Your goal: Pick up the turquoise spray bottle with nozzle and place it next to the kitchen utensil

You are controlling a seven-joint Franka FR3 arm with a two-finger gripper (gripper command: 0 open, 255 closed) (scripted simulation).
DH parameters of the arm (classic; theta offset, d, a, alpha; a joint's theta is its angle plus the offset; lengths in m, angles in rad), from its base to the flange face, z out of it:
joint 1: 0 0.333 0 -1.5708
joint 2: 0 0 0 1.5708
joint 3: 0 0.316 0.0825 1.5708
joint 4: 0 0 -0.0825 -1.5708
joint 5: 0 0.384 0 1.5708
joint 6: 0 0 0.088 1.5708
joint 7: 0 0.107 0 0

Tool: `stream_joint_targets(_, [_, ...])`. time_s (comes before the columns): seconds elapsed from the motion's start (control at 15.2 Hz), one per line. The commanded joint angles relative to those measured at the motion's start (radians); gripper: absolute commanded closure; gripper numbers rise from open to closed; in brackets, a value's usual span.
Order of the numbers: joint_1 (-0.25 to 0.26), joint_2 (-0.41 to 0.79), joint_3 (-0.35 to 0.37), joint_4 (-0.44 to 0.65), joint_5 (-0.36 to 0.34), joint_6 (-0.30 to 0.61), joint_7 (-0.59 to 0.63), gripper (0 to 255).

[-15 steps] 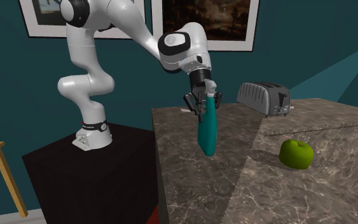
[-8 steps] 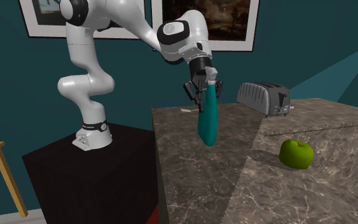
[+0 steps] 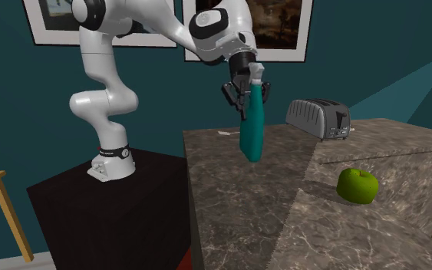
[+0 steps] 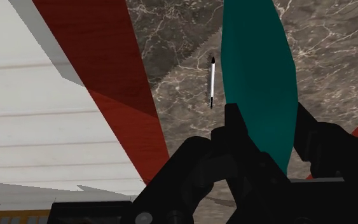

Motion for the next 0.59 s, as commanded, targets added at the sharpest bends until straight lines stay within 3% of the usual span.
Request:
stream_joint_targets(0.0, [0.000, -0.007, 0.000, 0.017, 0.013, -0.020, -0.017, 255])
stream_joint_targets(0.53, [0.001, -0.026, 0.003, 0.099, 0.055, -0.106, -0.073, 255])
